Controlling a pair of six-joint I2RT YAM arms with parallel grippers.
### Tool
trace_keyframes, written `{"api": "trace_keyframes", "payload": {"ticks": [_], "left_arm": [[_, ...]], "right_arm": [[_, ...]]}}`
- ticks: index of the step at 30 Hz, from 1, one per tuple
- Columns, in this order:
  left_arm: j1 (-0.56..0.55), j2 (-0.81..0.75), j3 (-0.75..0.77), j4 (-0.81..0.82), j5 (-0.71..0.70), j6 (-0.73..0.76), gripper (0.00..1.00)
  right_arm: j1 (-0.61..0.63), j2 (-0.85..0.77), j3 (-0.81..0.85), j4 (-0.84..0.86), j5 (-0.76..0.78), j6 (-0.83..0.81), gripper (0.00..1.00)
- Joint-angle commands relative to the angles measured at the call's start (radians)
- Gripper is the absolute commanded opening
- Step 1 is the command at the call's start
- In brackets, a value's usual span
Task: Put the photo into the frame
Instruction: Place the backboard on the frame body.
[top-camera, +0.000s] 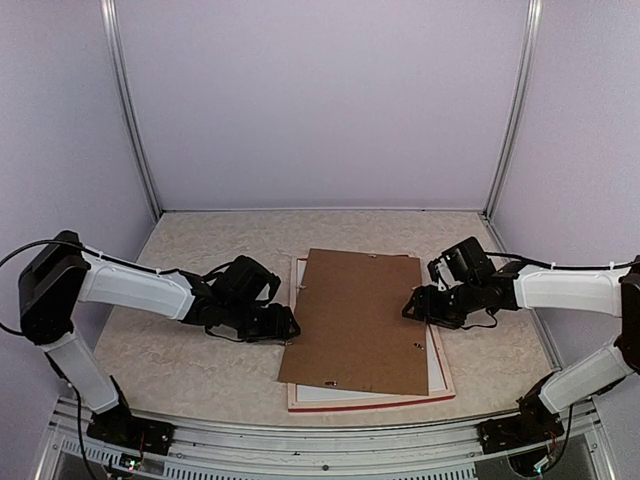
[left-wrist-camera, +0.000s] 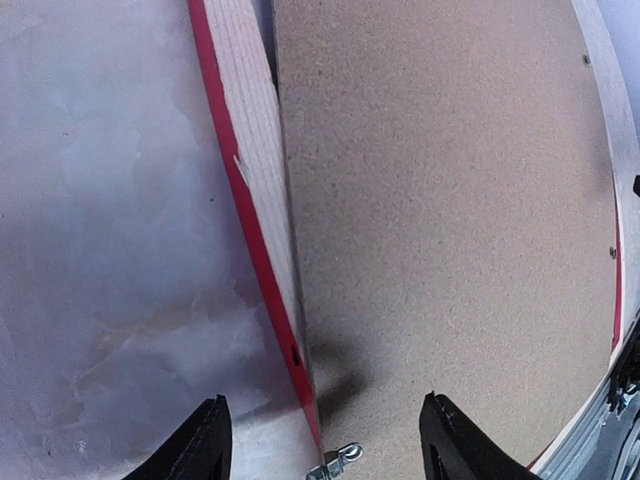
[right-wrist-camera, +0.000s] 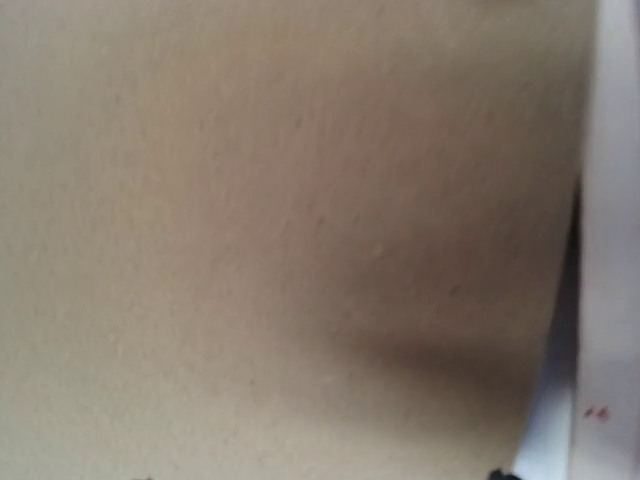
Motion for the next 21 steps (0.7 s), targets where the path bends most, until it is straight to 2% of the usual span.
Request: {"api": "trace_keyframes", "payload": {"ticks": [1,13,21], "left_arm": [[0.016,0.019,0.027,0.015,0.018,0.032,0.65],[0.024,0.039,0.042,0.023,0.022,0.044,0.67],[0.019,0.043,0.048,0.027,0.032,0.042,0.64]], "right_arm": [[0.048,0.000,-0.012,-0.010,0.049,0.053,0.71],[0.090,-0.006,-0.037,-0.063,0.113,0.103,0.71],[0.092,0.020,-0.056,-0.034,0.094,0.104,0.70]]}}
